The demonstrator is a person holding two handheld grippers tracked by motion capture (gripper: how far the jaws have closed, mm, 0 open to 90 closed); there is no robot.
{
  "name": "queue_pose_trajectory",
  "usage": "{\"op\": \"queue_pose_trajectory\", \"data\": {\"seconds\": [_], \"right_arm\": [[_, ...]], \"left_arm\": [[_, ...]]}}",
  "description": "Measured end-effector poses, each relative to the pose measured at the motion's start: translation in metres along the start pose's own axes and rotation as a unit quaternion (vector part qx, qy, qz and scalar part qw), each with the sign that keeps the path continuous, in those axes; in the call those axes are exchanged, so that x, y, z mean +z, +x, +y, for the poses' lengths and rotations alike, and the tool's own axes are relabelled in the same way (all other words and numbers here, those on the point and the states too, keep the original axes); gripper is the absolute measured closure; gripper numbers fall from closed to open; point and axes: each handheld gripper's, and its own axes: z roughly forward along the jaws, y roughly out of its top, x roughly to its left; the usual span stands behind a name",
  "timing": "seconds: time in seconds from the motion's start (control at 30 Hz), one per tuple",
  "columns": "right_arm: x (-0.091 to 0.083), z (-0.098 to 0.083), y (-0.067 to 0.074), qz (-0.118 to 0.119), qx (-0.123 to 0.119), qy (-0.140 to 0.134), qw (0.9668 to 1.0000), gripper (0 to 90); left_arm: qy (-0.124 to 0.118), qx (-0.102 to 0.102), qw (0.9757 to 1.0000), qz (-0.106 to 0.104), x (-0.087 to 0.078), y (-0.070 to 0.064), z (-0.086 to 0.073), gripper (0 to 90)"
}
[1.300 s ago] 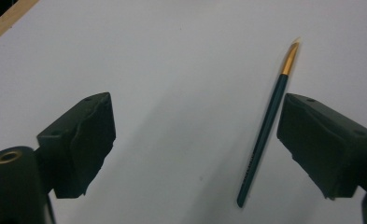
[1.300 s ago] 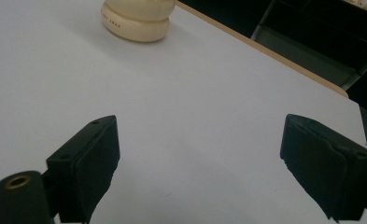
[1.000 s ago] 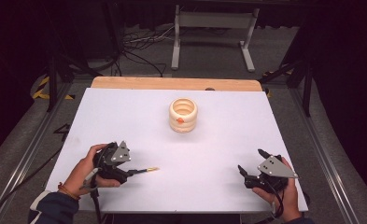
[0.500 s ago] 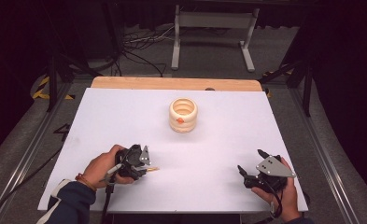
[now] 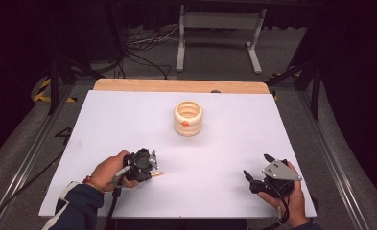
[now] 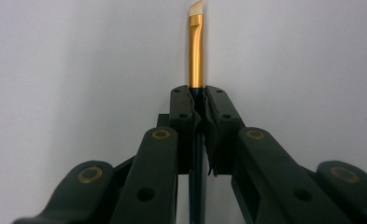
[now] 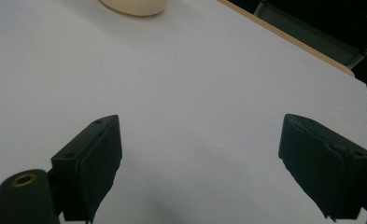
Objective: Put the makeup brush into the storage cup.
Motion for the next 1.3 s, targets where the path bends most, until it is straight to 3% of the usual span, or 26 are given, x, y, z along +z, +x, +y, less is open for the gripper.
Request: {"op": "queue_pose_trajectory", "data": {"seconds": [0.2, 0.23, 0.4, 0.5, 0.87, 1.0, 1.13, 1.2, 1.3], "right_arm": [[-0.001, -0.001, -0.001, -0.011, 0.006, -0.005, 0.9999, 14.9], [-0.001, -0.001, -0.001, -0.013, 0.008, -0.006, 0.9999, 15.0], [-0.003, -0.001, -0.002, -0.023, 0.012, -0.016, 0.9995, 15.5], [-0.003, -0.001, -0.002, -0.023, 0.011, -0.013, 0.9996, 15.6], [-0.001, -0.002, -0.002, -0.014, 0.018, -0.012, 0.9997, 15.7], [-0.001, -0.003, -0.001, -0.013, 0.017, -0.011, 0.9997, 15.7], [0.0, -0.002, -0.001, -0.013, 0.016, -0.011, 0.9997, 15.8], [0.0, -0.002, -0.001, -0.017, 0.017, -0.013, 0.9996, 15.9], [-0.002, -0.004, -0.002, -0.03, 0.026, -0.018, 0.9991, 16.0]], "left_arm": [[0.036, 0.03, 0.9986, 0.023, 0.001, -0.008, 0.012, 82.6], [0.039, 0.036, 0.998, 0.035, 0.001, -0.011, 0.012, 82.7], [0.004, 0.014, 0.9995, 0.026, 0.0, -0.008, 0.002, 82.7], [-0.005, 0.011, 0.9996, 0.026, 0.0, -0.007, 0.0, 82.7], [-0.059, -0.006, 0.9975, 0.038, -0.006, -0.005, -0.007, 82.7], [-0.085, -0.006, 0.9953, 0.046, -0.01, -0.004, -0.009, 82.8], [-0.124, -0.018, 0.9909, 0.05, -0.016, -0.003, -0.012, 82.8], [-0.129, -0.021, 0.9897, 0.059, -0.02, -0.002, -0.015, 82.9], [-0.166, -0.03, 0.9838, 0.062, -0.027, 0.0, -0.02, 82.9]]}}
